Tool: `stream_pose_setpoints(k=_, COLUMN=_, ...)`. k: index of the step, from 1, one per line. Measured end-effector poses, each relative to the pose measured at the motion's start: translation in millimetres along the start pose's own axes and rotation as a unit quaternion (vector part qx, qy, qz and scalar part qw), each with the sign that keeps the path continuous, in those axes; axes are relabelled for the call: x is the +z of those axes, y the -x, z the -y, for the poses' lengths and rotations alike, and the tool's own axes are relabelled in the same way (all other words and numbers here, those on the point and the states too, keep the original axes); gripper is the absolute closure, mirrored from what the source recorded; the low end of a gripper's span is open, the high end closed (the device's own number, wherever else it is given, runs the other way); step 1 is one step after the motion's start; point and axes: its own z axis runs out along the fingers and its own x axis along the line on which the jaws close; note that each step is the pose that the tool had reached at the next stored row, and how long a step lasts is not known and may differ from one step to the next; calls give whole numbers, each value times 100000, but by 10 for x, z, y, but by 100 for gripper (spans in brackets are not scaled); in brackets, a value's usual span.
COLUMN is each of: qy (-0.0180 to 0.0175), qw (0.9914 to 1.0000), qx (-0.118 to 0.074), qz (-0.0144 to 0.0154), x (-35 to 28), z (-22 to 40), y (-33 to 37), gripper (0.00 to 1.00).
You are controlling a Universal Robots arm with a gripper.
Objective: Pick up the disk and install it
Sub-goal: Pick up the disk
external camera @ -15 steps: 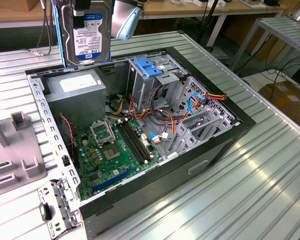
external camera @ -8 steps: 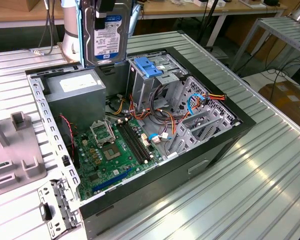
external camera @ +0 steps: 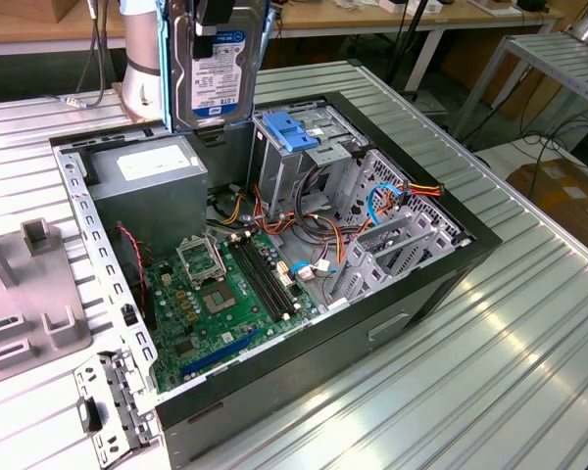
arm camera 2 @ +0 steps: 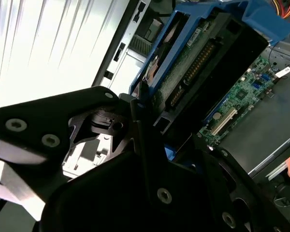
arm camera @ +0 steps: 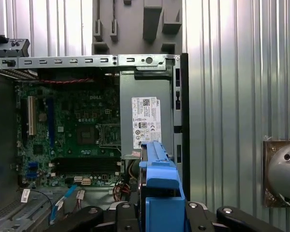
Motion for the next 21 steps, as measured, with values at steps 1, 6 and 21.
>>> stream_pose_setpoints(k=1, qy=1, qw=100000, qx=-1, qz=-1, x=0, z=15, y=-6, gripper=64)
stream_pose_setpoints(k=6, qy=0, qw=100000, qx=-1, qz=3, x=3, z=69, y=-54, gripper=64)
stream_pose_setpoints(k=21, qy=3, qw=100000, qx=-2, qz=4, x=6, z=99, y=-265, gripper=64)
